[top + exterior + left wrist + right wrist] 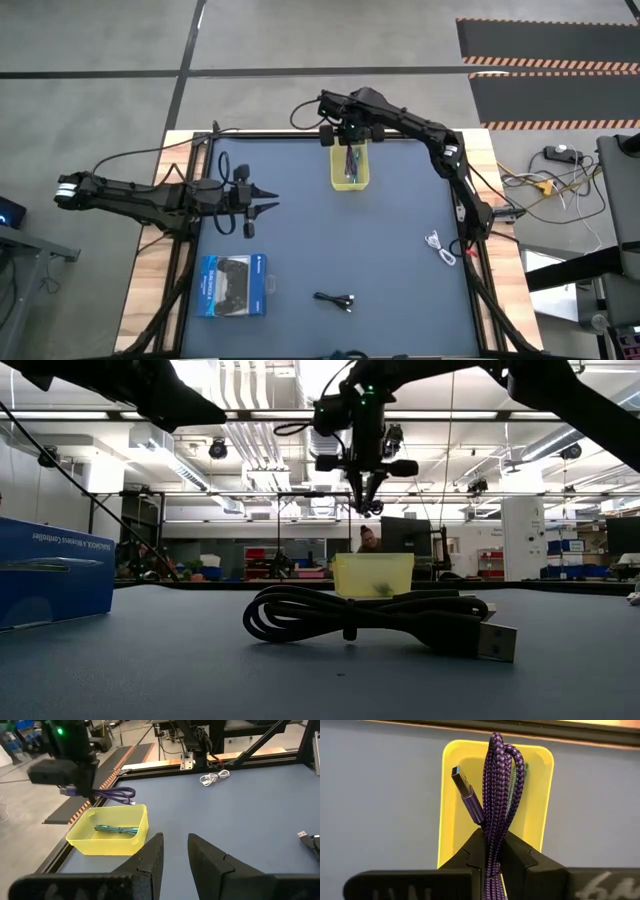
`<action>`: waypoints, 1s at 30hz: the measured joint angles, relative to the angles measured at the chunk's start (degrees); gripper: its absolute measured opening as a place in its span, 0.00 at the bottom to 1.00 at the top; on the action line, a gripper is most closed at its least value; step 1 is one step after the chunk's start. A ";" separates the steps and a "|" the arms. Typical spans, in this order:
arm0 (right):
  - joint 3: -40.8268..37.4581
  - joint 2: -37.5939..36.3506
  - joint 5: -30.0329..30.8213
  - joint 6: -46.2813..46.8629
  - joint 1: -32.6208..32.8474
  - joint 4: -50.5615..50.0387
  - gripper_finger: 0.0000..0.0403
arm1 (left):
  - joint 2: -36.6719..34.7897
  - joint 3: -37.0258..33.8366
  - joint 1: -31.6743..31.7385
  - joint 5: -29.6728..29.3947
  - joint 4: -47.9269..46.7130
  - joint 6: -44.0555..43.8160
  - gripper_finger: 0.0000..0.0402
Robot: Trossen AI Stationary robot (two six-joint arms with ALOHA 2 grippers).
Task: Pick and place USB-C Cables
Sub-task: Put the purple charger cable into the yellow bin
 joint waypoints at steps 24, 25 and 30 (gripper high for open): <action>-8.96 0.11 -6.16 2.33 -3.41 12.04 0.07 | 0.00 0.00 0.02 -2.90 0.01 0.99 0.18; -9.39 0.11 -6.16 2.31 -3.41 12.18 0.07 | 0.00 0.00 0.01 -2.90 0.01 0.99 0.18; -11.39 0.11 -6.16 2.30 -3.47 14.20 0.07 | 0.00 0.00 0.00 -2.90 -0.01 0.97 0.18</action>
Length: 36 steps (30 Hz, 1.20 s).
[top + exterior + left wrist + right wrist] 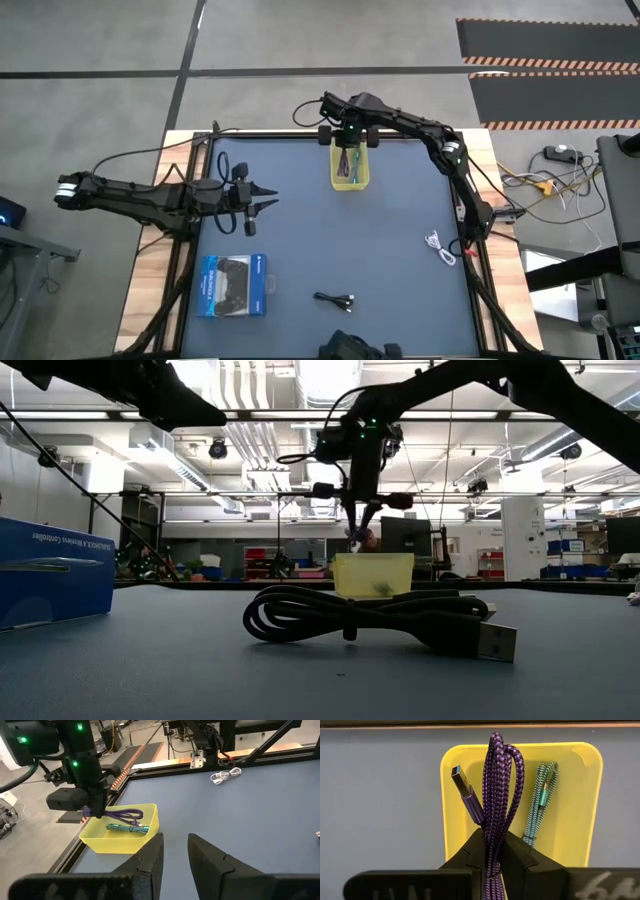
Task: Pick and place USB-C Cables
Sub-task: Put the purple charger cable into the yellow bin
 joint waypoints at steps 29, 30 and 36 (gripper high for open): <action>-4.06 -0.02 -0.90 -0.28 -0.65 5.05 0.07 | 0.00 0.00 0.02 -0.19 -0.02 -0.04 0.18; -4.13 -0.02 -0.91 -0.28 -0.66 5.04 0.07 | 0.00 0.00 0.01 -0.20 -0.02 -0.04 0.18; -5.02 -0.02 -0.90 -0.27 -0.66 5.41 0.07 | 0.00 0.00 0.02 -0.20 -0.02 -0.04 0.18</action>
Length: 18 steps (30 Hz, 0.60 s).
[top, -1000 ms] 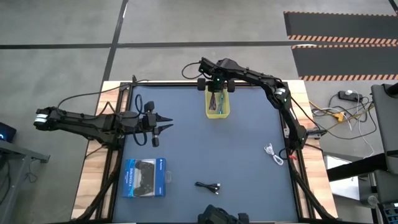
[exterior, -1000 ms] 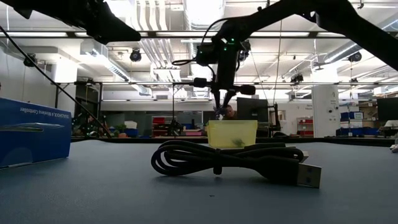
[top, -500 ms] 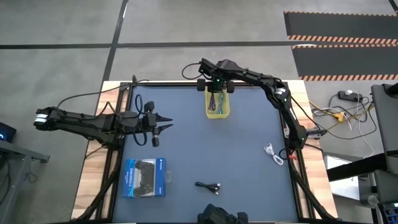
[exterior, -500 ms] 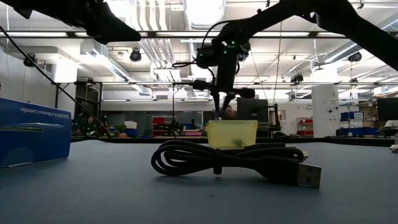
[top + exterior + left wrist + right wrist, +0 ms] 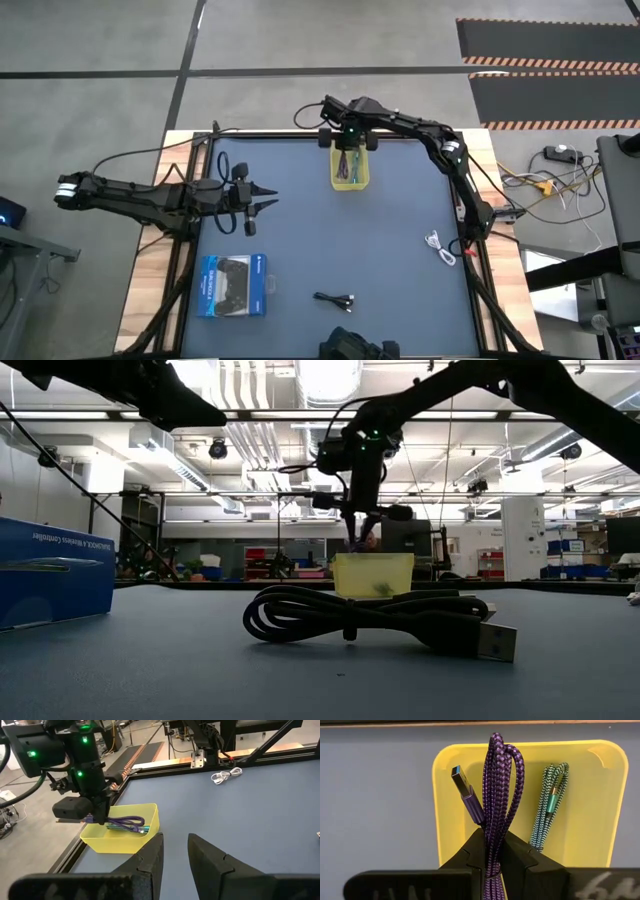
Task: Pick and place USB-C Cables
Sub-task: Put the purple charger cable into the yellow bin
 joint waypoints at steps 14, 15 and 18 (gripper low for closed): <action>-4.91 -0.02 -0.13 0.18 -0.53 3.27 0.07 | 0.00 0.00 0.00 0.00 0.00 0.00 0.18; -5.36 -0.02 -0.27 0.18 -0.61 3.51 0.07 | 0.00 0.00 -0.02 0.00 0.00 -0.01 0.18; -6.80 -0.02 -0.62 0.20 -0.74 5.16 0.07 | 0.00 0.00 0.00 0.00 0.00 0.00 0.18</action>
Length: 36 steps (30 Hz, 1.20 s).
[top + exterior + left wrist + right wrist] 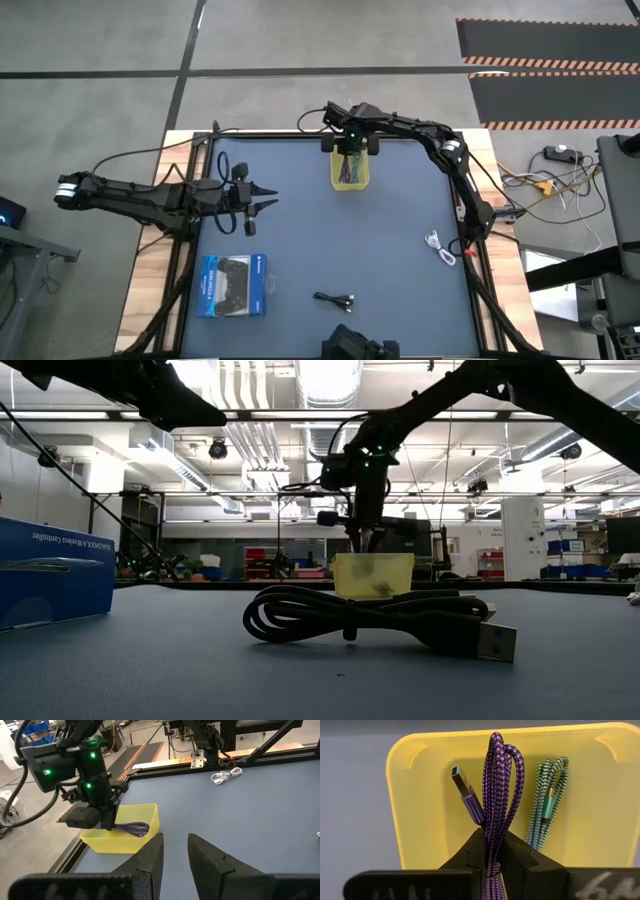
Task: Pick and place USB-C Cables
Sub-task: Put the purple charger cable into the yellow bin
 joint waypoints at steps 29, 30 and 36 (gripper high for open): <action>-4.42 -0.02 -1.37 -0.04 -0.87 5.16 0.07 | 0.00 -0.01 0.00 0.00 0.00 -0.01 0.18; -4.45 -0.02 -1.37 -0.04 -0.87 5.19 0.07 | 0.00 -0.01 0.00 0.00 0.00 0.00 0.18; -4.45 1.47 -1.37 -0.68 -0.85 6.04 0.07 | 0.00 0.00 -0.02 0.00 0.00 0.00 0.18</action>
